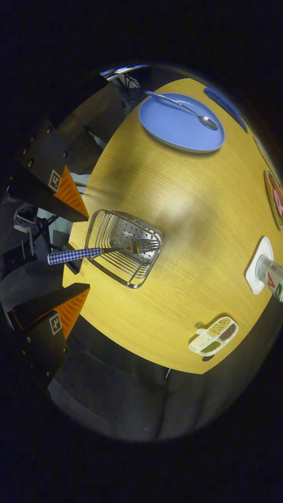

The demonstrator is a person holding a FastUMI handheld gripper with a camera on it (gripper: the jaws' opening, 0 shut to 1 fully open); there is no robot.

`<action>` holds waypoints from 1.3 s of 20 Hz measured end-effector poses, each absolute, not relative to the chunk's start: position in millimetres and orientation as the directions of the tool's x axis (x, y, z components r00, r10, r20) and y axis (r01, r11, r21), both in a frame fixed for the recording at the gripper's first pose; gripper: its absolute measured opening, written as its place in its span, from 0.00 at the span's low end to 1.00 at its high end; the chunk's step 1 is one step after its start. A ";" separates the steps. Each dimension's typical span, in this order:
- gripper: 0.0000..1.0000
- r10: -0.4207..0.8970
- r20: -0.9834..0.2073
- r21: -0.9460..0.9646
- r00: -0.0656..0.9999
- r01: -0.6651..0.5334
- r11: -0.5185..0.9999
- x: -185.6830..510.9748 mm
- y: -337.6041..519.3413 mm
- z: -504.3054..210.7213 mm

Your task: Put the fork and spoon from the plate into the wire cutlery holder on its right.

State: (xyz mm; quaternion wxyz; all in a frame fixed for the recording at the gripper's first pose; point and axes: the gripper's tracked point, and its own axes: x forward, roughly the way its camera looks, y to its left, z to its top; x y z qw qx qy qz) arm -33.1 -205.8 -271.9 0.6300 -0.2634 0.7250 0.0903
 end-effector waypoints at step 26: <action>0.96 0.152 -0.794 0.043 0.589 -0.194 0.980 -56.1 39.7 -202.8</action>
